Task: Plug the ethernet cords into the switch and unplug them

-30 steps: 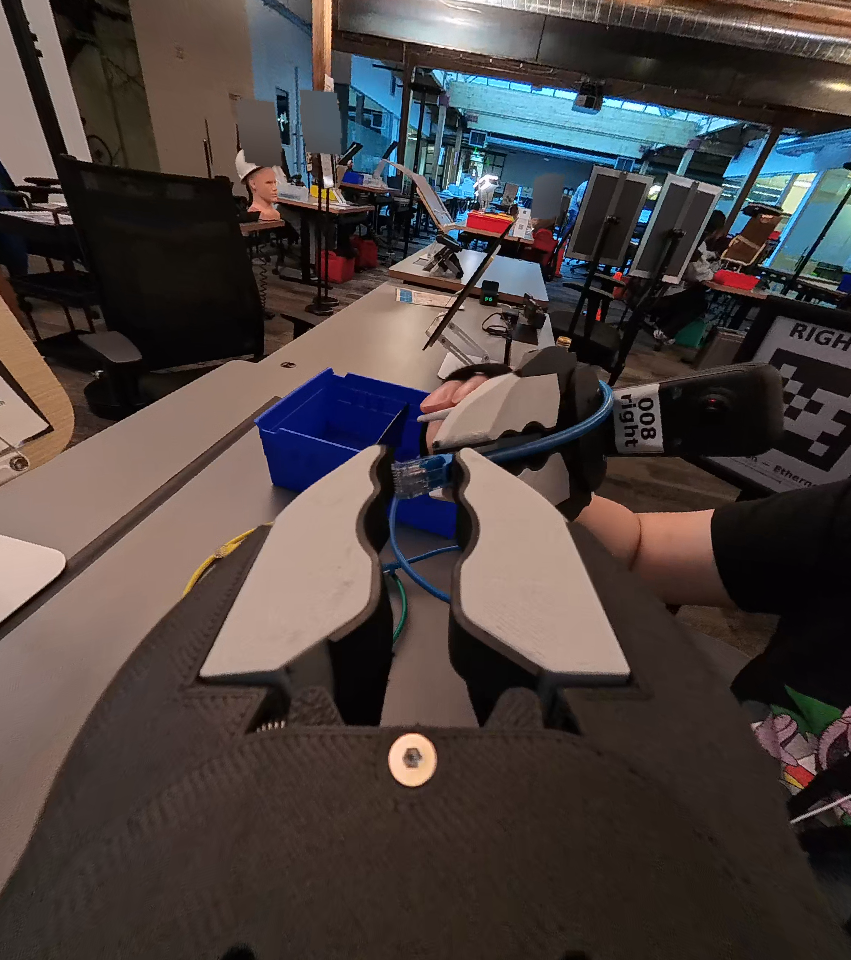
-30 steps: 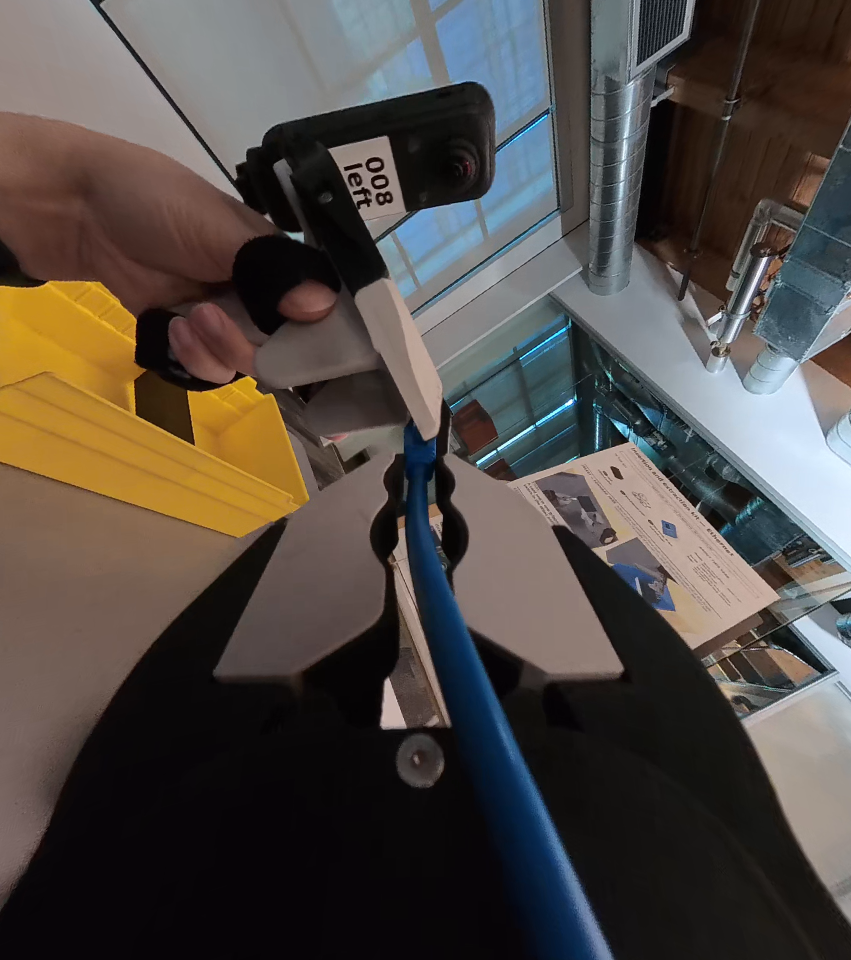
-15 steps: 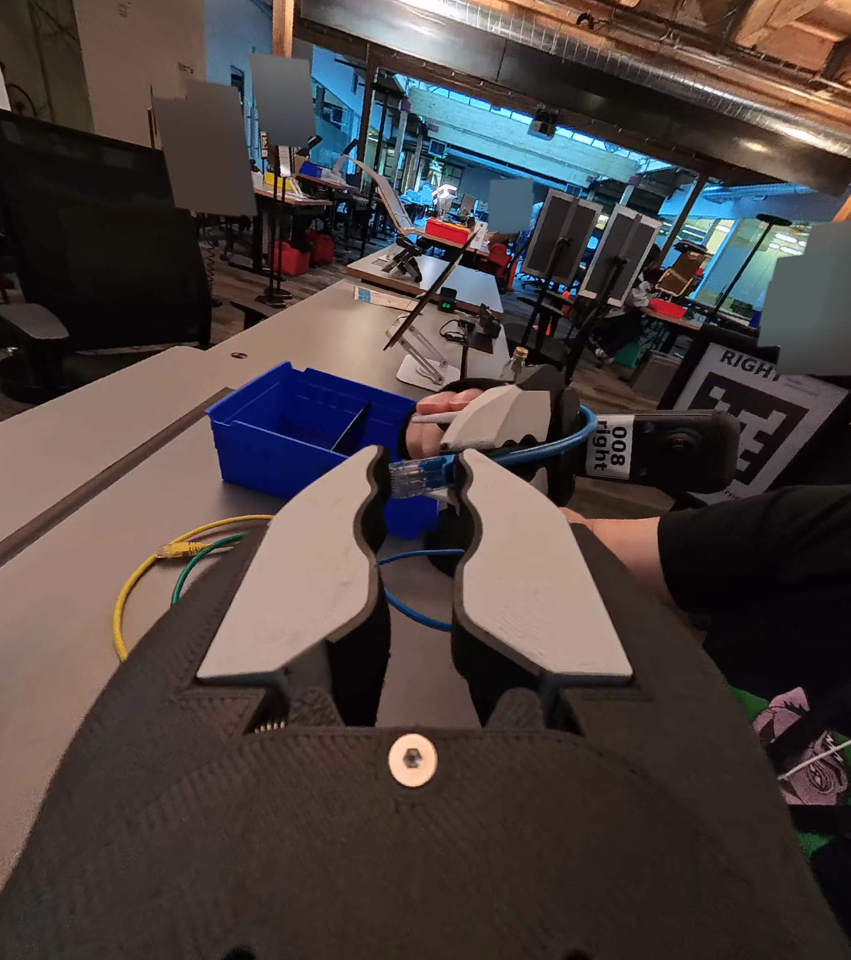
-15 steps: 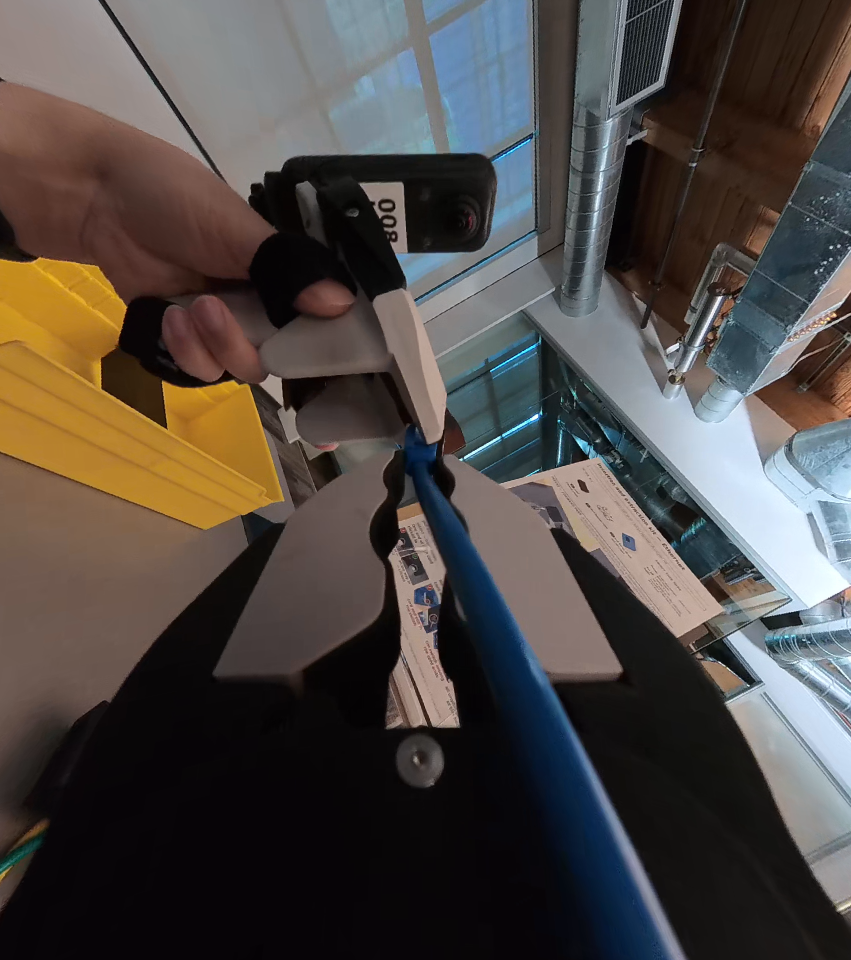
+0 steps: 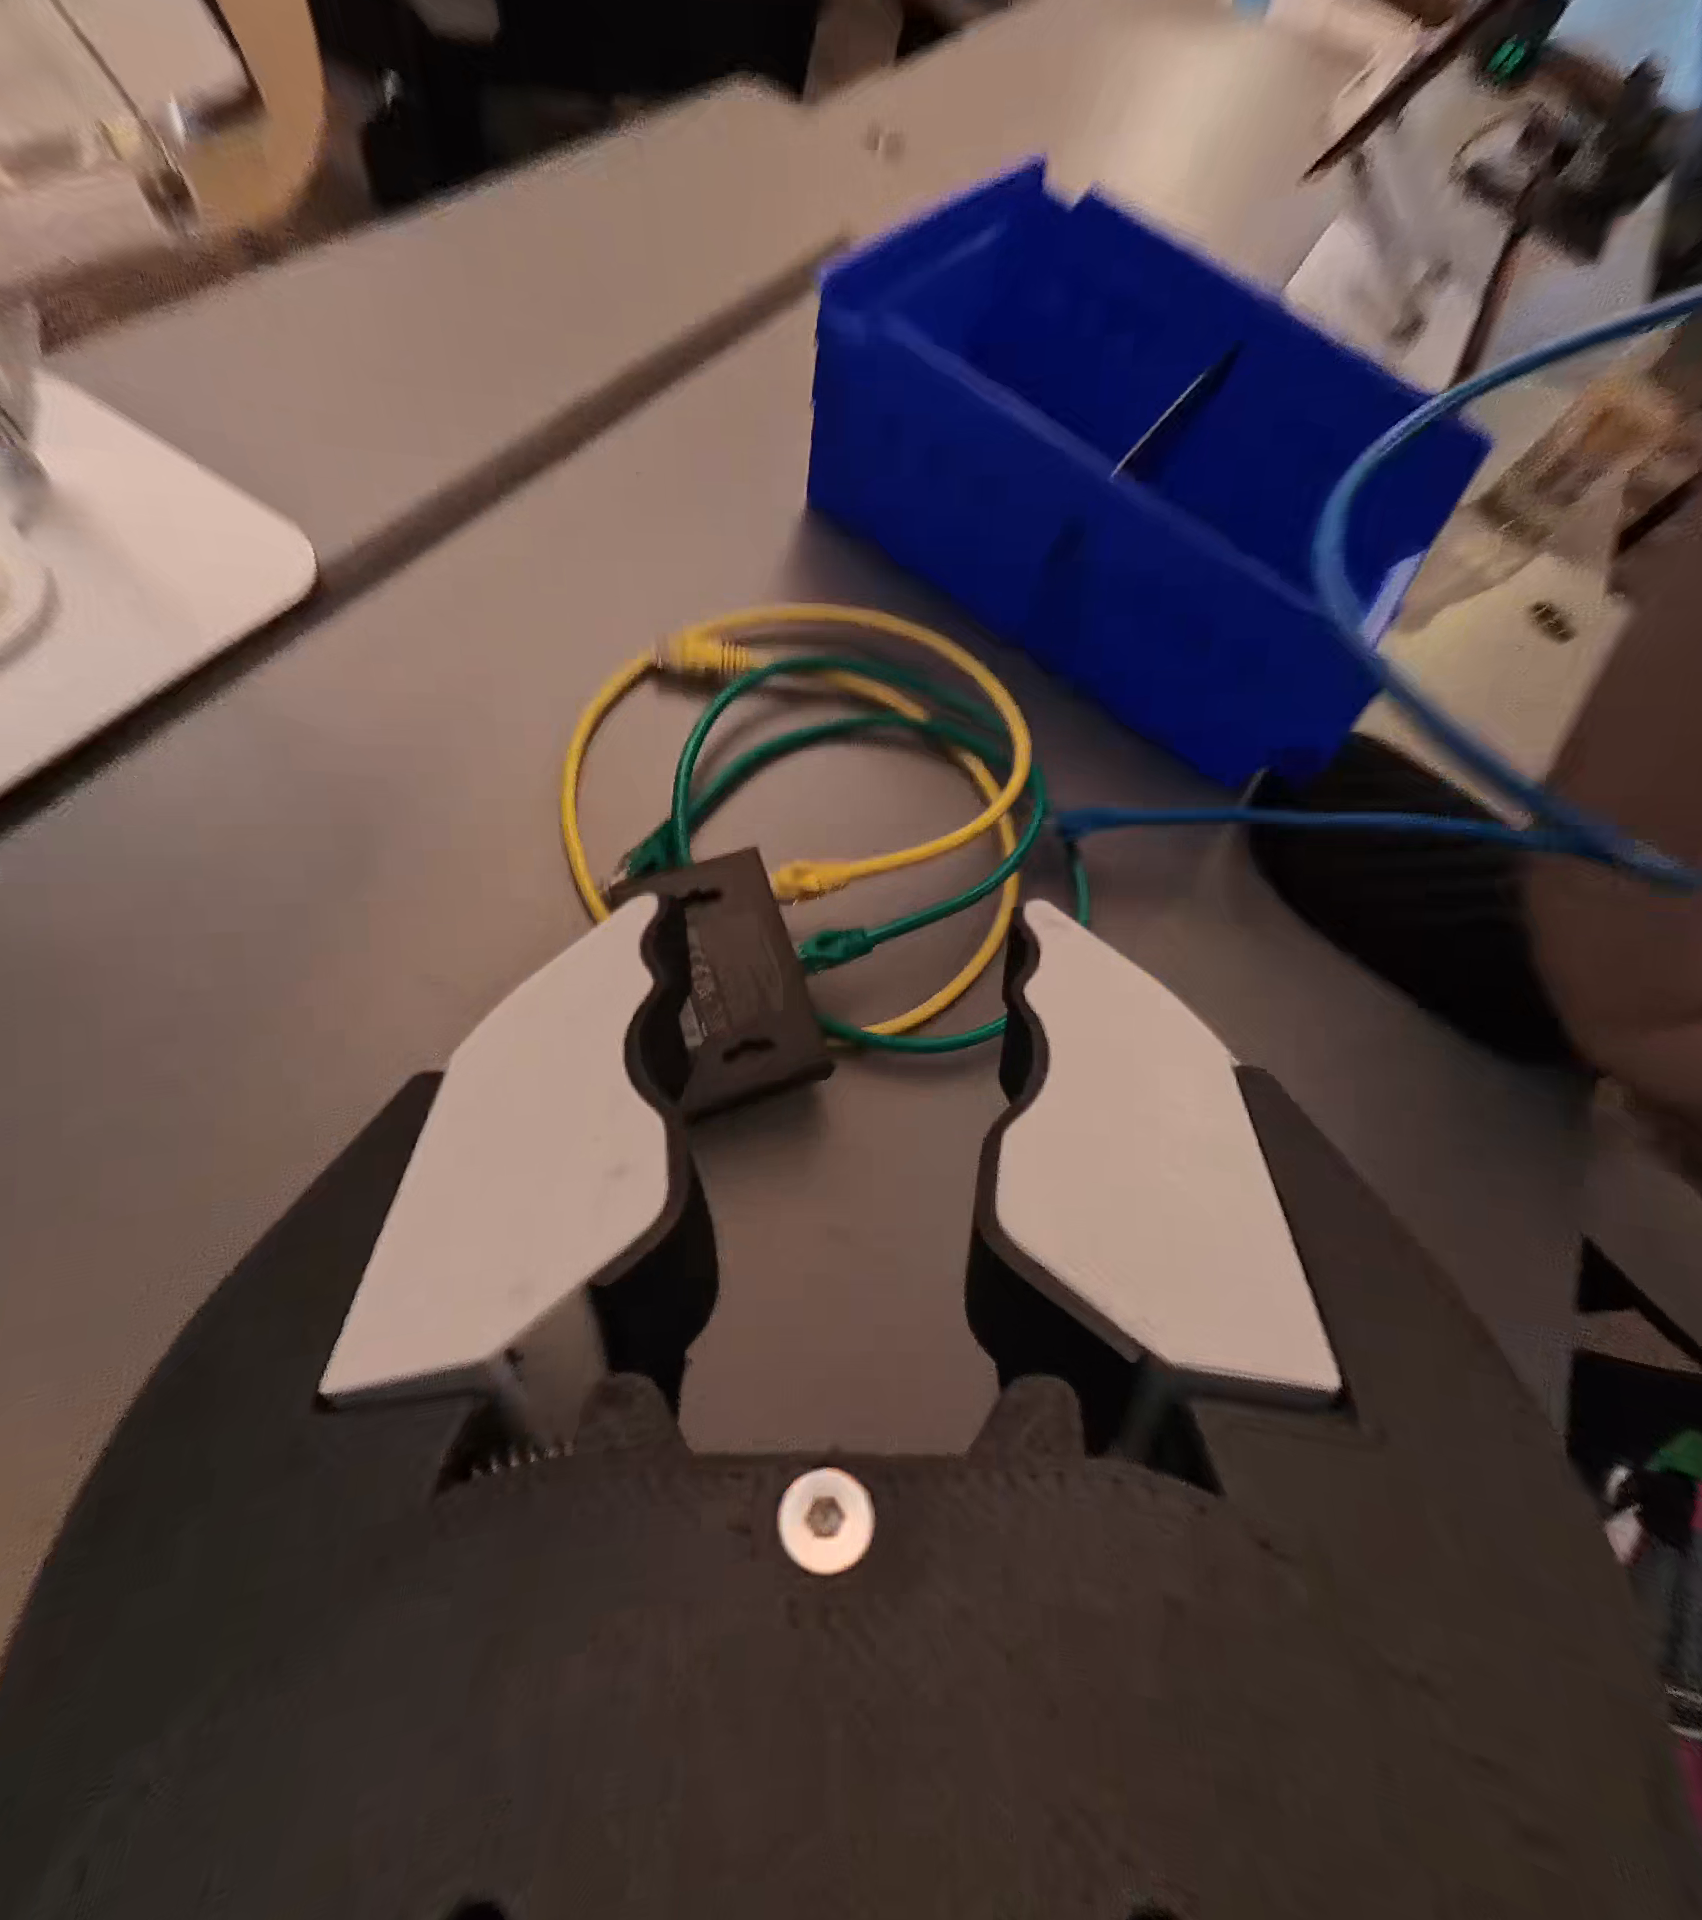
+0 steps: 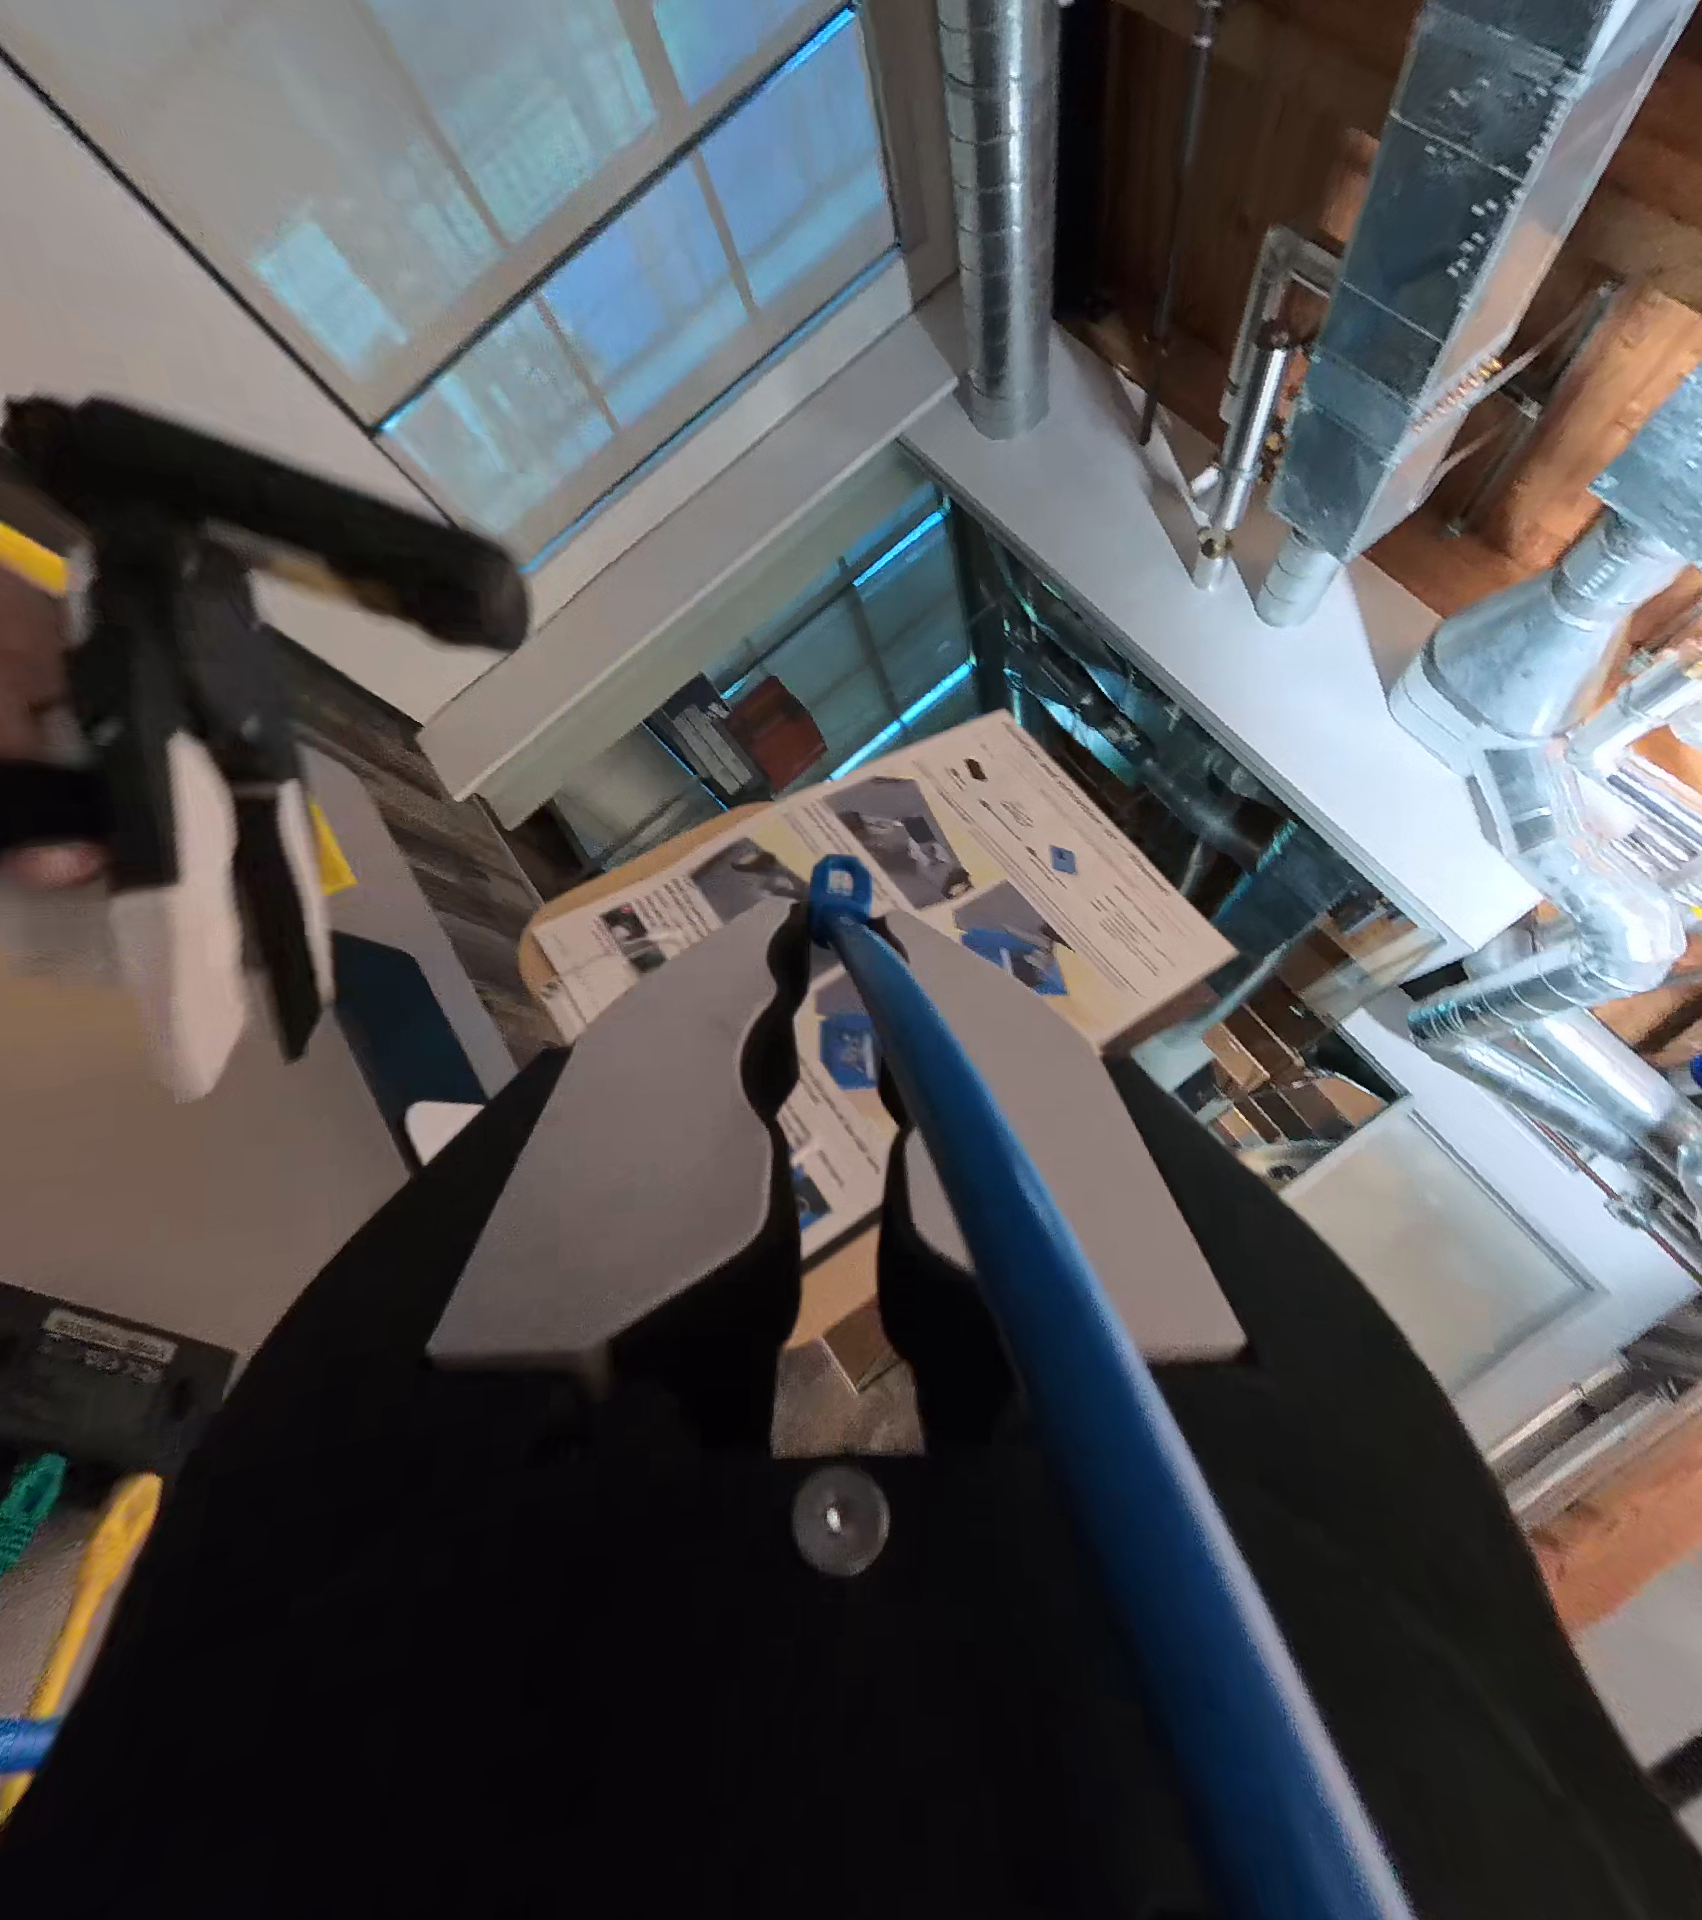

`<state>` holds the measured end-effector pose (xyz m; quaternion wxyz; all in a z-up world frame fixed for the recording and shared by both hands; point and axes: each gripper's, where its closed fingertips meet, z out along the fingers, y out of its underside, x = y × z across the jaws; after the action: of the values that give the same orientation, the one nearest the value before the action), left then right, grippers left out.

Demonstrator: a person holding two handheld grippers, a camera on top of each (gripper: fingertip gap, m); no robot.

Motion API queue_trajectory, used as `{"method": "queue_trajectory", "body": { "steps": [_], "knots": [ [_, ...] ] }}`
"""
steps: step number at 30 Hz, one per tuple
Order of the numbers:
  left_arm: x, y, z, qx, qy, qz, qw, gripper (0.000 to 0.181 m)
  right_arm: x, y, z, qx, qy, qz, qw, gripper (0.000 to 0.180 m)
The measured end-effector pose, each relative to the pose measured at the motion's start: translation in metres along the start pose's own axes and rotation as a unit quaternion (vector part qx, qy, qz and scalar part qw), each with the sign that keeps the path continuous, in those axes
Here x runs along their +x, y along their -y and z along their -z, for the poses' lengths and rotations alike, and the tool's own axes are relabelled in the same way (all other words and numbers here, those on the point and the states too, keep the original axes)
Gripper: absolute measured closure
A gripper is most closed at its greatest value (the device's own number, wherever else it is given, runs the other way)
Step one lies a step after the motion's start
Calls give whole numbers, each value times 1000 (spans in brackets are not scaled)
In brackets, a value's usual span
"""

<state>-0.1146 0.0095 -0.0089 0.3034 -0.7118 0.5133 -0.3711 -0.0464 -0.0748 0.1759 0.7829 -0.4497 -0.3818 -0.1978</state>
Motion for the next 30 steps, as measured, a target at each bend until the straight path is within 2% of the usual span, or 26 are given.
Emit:
{"method": "queue_trajectory", "body": {
  "steps": [1, 3, 6, 10, 13, 16, 21, 22, 23, 25, 27, 28, 30],
  "knots": [
    [-4, -11, -14, -25, 8, 3, 1000, 124, 9, -2, 5, -5, -10, -2, 1000, 168],
    [-15, -35, -37, -84, 34, -5, 996, 113, 23, -6, 13, -11, -26, -5, 1000, 168],
    [-30, -64, -56, -147, 65, -42, 986, 107, 36, -8, 22, -15, -38, -15, 999, 168],
    [-26, -82, -68, -173, 16, 3, 985, 104, 44, -8, 27, -14, -46, -17, 999, 169],
    [-29, -101, -71, -223, 25, -21, 974, 96, 45, -8, 28, -13, -44, -19, 999, 169],
    [-21, -109, -75, -241, 12, -55, 969, 103, 47, -7, 29, -14, -47, -15, 999, 169],
    [6, -119, -60, -284, -63, -85, 953, 138, 57, -7, 38, -10, -60, -20, 998, 169],
    [9, -117, -58, -283, -73, -94, 952, 137, 59, -7, 40, -8, -62, -22, 998, 168],
    [6, -112, -59, -272, -64, -109, 954, 128, 62, -6, 42, -6, -65, -23, 998, 169],
    [0, -95, -64, -235, -46, -155, 958, 96, 67, -6, 46, 0, -69, -27, 997, 168],
    [7, -86, -73, -218, -68, -203, 952, 80, 70, -6, 49, 6, -67, -34, 997, 168],
    [10, -86, -79, -222, -77, -228, 945, 73, 72, -6, 51, 8, -67, -37, 997, 169],
    [7, -93, -88, -252, -77, -276, 924, 74, 74, -8, 53, 8, -69, -42, 997, 168]
  ]
}}
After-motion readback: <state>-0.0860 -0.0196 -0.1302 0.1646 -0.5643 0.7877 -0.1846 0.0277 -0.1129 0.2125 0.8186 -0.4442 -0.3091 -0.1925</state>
